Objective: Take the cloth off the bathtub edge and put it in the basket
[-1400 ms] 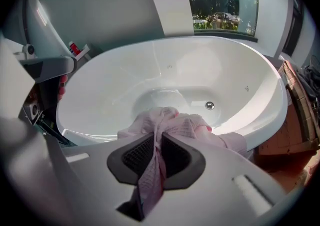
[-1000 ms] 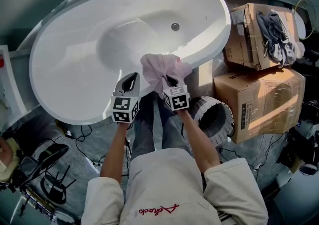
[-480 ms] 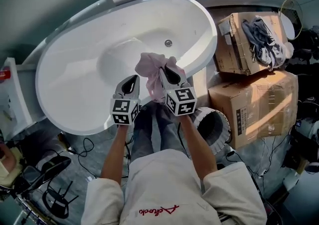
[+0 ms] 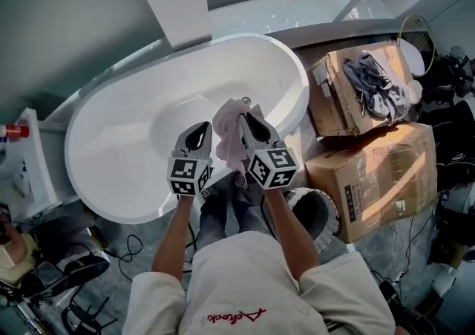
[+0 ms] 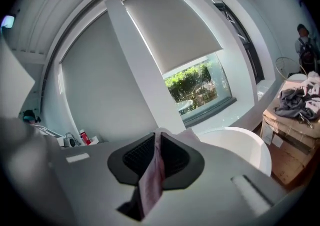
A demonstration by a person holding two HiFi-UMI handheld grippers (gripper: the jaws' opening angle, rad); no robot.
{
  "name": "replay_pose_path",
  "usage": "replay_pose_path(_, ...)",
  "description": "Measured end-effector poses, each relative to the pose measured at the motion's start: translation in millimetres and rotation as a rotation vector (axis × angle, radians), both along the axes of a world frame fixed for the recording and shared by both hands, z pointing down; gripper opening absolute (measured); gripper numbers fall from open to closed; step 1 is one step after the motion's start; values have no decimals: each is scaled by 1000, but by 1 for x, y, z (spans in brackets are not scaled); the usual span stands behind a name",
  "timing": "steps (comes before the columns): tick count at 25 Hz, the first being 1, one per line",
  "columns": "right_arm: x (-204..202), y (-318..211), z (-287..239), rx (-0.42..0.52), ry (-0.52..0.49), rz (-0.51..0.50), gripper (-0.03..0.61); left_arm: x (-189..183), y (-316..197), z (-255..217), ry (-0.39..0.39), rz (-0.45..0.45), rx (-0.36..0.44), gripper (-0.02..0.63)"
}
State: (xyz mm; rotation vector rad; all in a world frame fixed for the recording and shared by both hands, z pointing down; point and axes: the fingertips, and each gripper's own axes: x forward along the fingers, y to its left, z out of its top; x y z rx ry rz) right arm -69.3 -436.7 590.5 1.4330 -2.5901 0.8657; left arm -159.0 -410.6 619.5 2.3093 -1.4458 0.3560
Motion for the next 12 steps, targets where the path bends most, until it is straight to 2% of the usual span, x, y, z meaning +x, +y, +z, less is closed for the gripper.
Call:
replay_pose_path(6,30,-29,-69,116,-53,57,44,25,-19,-39,-2,44,70,4)
replay_pose_path(12,56,-45,-159,276,-87,105,44,48,-42,-107,-18,90,196,3)
